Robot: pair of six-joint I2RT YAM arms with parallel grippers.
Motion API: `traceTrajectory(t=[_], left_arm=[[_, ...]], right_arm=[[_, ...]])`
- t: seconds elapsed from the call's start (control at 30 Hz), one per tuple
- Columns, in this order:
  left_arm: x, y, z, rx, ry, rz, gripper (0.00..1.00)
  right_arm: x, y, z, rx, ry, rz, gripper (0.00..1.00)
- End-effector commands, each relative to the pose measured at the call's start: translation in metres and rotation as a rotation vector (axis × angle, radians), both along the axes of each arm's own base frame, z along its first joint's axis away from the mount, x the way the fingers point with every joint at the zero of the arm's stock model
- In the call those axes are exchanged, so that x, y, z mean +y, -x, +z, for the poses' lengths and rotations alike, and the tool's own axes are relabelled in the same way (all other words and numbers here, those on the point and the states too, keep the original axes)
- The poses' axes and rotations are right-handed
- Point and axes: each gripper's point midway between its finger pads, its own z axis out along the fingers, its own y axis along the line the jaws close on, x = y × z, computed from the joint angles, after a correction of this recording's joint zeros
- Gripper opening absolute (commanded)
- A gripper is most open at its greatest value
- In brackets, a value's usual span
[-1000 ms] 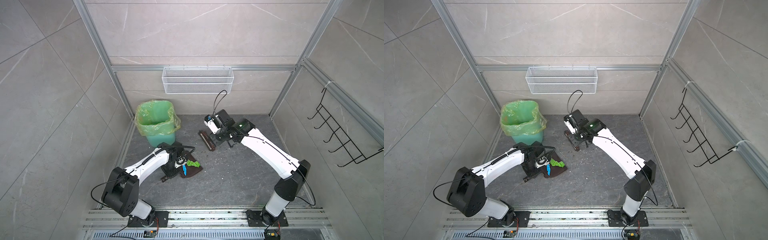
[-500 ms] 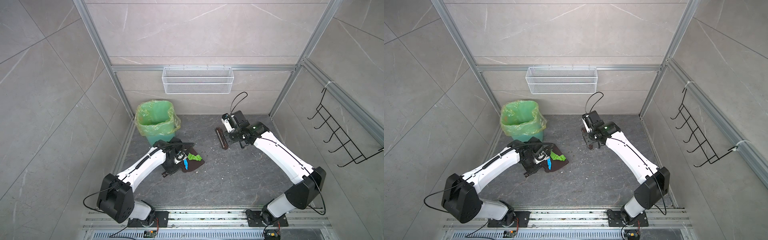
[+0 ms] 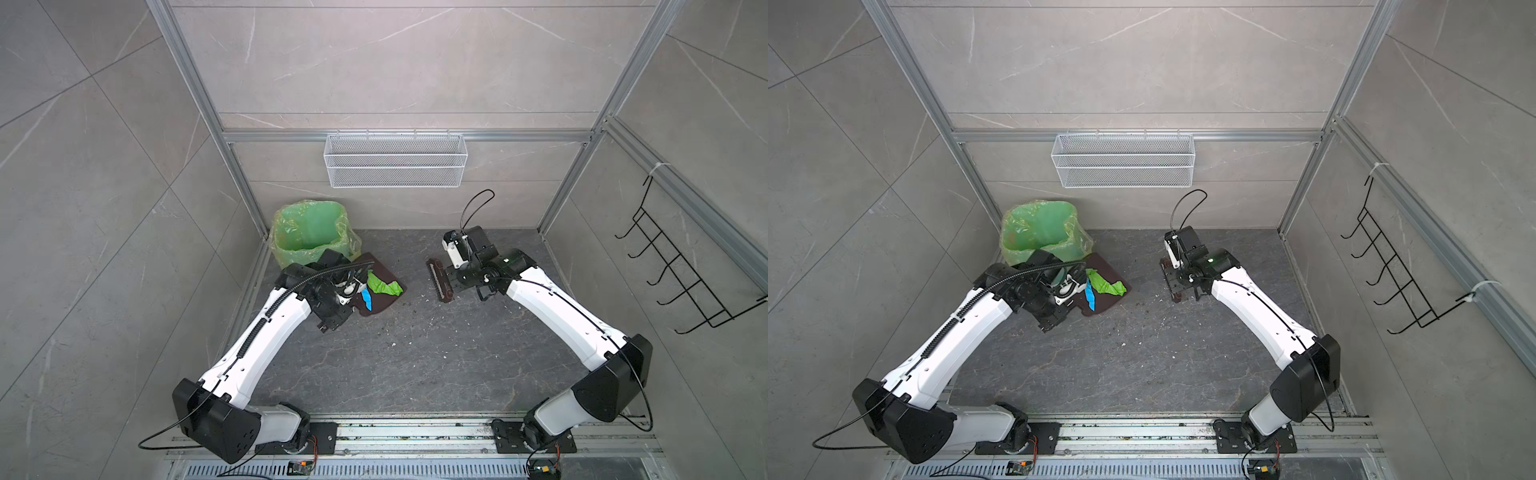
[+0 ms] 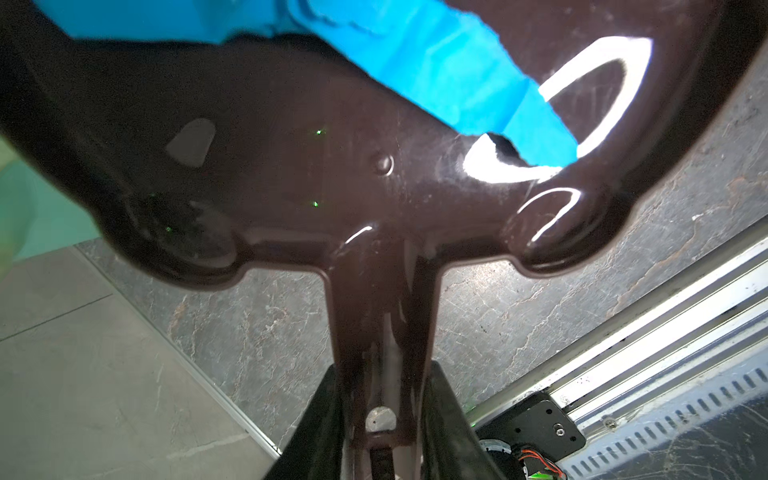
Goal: Sweep away the paper scraps from the table
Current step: 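Carry the dustpan over the bin with the left gripper while the right draws back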
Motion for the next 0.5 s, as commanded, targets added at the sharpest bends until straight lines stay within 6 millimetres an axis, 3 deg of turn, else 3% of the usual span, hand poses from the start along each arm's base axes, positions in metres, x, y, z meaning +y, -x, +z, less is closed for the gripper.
traceTrajectory(t=[0.0,0.23,0.47], left_arm=[[0.013,0.001,0.022,-0.004,0.016,0.069,0.0],[0.045,-0.014,0.059,-0.026,0.005,0.162,0.0],[0.056,-0.034,0.087,-0.075,-0.015,0.192,0.0]], right_arm=[[0.004,-0.002,0.017,-0.055,-0.068,-0.009,0.0],[0.003,0.003,0.013,-0.045,-0.086,-0.017,0.0],[0.014,0.005,0.013,-0.058,-0.18,-0.006,0.0]])
